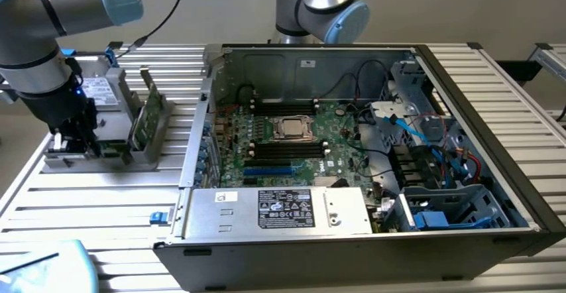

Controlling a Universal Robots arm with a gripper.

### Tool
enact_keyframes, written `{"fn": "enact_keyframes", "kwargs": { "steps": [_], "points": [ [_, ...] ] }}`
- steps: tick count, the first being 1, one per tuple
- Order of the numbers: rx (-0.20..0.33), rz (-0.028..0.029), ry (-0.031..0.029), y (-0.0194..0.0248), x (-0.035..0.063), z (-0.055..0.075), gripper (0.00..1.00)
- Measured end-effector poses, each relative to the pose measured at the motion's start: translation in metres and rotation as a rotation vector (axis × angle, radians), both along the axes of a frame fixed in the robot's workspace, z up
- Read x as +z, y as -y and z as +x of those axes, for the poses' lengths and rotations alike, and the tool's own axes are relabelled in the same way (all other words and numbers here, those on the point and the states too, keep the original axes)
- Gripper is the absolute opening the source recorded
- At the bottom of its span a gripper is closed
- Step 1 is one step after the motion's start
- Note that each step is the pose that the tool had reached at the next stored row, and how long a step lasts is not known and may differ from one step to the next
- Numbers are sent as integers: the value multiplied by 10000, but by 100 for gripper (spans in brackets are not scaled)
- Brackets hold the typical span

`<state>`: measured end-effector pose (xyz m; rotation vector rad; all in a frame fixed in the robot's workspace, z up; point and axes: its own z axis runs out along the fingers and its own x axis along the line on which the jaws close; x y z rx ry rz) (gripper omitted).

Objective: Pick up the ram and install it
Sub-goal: 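Pick up the ram and move it above insertion slot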

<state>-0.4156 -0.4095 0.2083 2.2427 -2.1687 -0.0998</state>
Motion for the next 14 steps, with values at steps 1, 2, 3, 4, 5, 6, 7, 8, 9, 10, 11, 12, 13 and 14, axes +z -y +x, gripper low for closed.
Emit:
{"fn": "enact_keyframes", "kwargs": {
  "steps": [1, 2, 3, 4, 5, 6, 7, 8, 9, 10, 11, 12, 13, 14],
  "points": [
    [0, 11, 0, 0, 7, 0, 14],
    [0, 21, -1, 0, 13, 0, 14],
    [0, 31, -1, 0, 19, 0, 14],
    [0, 41, -1, 0, 26, 0, 14],
    [0, 51, 0, 0, 32, 0, 14],
    [0, 60, -1, 0, 37, 0, 14],
    [0, 69, -1, 0, 43, 0, 14],
    [0, 78, -1, 0, 48, 0, 14],
    [0, 87, -1, 0, 54, 0, 14],
    [0, 98, -1, 0, 59, 0, 14],
    [0, 108, -1, 0, 64, 0, 14],
    [0, 118, -1, 0, 69, 0, 14],
    [0, 129, 0, 0, 75, 0, 14],
    [0, 139, 0, 0, 81, 0, 14]
  ]
}}
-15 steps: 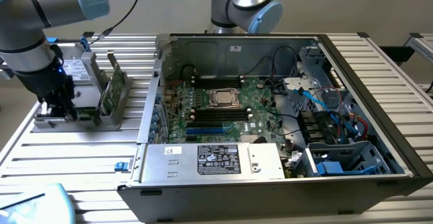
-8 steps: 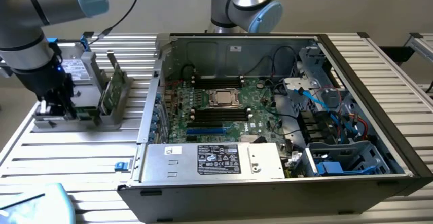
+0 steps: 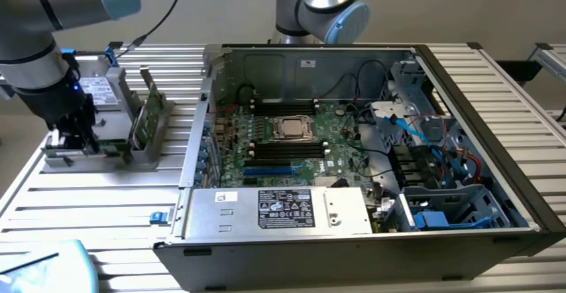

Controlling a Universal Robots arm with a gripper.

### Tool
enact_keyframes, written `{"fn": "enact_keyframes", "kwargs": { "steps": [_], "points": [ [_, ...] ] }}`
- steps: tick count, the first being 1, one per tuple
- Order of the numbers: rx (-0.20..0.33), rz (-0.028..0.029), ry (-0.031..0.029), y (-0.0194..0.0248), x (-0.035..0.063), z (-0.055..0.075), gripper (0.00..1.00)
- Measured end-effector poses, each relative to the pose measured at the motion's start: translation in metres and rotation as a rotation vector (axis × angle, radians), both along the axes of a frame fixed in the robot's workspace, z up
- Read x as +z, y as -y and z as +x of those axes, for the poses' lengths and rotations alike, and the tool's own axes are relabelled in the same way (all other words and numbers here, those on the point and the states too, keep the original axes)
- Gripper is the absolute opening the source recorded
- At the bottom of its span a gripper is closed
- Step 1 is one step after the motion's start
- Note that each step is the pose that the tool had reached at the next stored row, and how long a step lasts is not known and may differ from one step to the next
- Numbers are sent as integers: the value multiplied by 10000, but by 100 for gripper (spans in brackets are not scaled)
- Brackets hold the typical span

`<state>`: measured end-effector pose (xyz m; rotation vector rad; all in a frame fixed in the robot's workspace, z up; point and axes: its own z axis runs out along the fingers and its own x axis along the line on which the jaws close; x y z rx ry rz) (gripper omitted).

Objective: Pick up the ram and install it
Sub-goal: 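Pick up the ram and move it above insertion slot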

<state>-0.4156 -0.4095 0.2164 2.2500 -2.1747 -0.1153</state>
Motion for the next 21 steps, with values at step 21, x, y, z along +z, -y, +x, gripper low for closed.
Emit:
{"fn": "enact_keyframes", "kwargs": {
  "steps": [21],
  "points": [
    [0, 159, 1, 0, 198, 0, 14]
  ]
}}
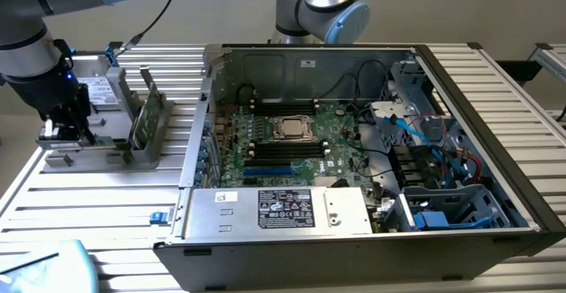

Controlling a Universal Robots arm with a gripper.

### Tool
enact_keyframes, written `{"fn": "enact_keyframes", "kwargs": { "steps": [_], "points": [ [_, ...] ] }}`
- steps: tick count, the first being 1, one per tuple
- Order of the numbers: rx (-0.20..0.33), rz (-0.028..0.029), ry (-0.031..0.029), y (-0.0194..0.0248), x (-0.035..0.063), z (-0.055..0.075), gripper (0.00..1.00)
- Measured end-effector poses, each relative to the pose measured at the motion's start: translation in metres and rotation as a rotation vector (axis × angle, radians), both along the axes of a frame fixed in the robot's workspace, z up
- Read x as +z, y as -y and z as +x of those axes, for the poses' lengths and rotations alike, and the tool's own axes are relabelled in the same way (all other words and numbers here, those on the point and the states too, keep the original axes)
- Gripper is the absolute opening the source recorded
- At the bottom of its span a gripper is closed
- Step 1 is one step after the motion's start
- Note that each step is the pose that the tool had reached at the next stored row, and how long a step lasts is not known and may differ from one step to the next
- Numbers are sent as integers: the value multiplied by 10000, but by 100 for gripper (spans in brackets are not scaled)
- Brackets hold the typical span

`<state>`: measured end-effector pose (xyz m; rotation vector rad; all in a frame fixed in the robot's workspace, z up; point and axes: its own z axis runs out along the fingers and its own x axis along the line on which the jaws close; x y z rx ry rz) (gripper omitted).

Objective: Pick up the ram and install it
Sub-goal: 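Pick up the ram and move it above insertion slot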

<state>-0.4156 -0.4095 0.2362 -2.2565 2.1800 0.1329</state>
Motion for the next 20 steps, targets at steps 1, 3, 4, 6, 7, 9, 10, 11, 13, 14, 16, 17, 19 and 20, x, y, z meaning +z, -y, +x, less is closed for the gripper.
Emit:
{"fn": "enact_keyframes", "kwargs": {
  "steps": [1, 3, 4, 6, 7, 9, 10, 11, 13, 14, 16, 17, 19, 20],
  "points": [
    [0, 5, -1, 0, 10, 0, 14],
    [0, 14, -1, 0, 32, 0, 14],
    [0, 19, -1, 0, 44, 0, 14],
    [0, 27, -2, 0, 81, 0, 14],
    [0, 33, -1, 0, 100, 0, 14],
    [0, 44, -1, 0, 137, 0, 14],
    [0, 49, 0, 0, 154, 0, 14],
    [0, 53, -1, 0, 168, 0, 14],
    [0, 65, -2, 0, 199, 0, 14],
    [0, 71, -1, 0, 218, 0, 14],
    [0, 83, -1, 0, 260, 0, 14],
    [0, 90, -1, 0, 281, 0, 14],
    [0, 107, -1, 0, 327, 0, 14],
    [0, 115, -1, 0, 351, 0, 14]
  ]
}}
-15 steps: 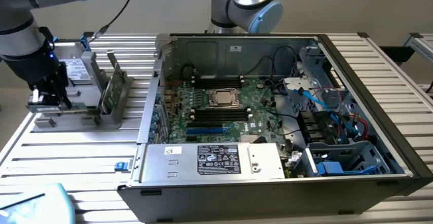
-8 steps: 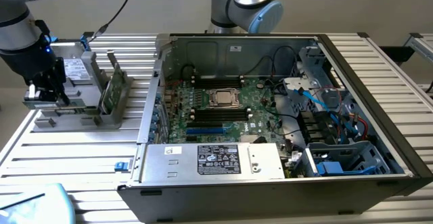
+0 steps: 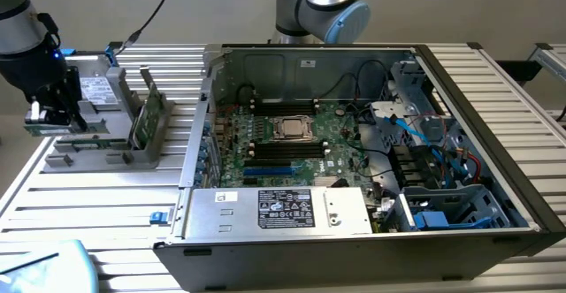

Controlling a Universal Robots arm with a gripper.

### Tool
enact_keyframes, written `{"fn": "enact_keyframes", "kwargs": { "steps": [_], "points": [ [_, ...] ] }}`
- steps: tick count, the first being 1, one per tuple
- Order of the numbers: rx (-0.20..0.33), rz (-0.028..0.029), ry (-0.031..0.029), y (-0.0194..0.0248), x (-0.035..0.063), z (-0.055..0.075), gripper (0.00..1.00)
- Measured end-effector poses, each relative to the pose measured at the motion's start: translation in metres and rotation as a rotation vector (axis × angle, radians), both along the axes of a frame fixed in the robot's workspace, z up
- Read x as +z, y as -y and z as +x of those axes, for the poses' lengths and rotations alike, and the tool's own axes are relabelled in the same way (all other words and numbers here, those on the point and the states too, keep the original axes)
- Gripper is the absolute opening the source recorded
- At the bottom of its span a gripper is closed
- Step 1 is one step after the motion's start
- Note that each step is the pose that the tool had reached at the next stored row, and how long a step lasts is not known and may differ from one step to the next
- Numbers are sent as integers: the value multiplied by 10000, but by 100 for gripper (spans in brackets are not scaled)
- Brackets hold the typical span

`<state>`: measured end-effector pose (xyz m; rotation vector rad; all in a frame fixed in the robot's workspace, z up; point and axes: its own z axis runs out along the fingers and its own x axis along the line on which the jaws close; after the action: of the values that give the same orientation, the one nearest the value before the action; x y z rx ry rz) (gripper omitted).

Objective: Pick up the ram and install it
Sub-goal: 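Pick up the ram and move it above insertion slot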

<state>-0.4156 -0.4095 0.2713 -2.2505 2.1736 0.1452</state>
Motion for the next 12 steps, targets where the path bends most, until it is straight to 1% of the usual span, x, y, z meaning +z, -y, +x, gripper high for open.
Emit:
{"fn": "enact_keyframes", "kwargs": {
  "steps": [4, 6, 9, 12],
  "points": [
    [0, 33, 0, 0, 80, 0, 14],
    [0, 58, 0, 0, 122, 0, 14],
    [0, 106, 0, 0, 164, 0, 14],
    [1, 165, 0, 0, 207, 0, 14]
  ]
}}
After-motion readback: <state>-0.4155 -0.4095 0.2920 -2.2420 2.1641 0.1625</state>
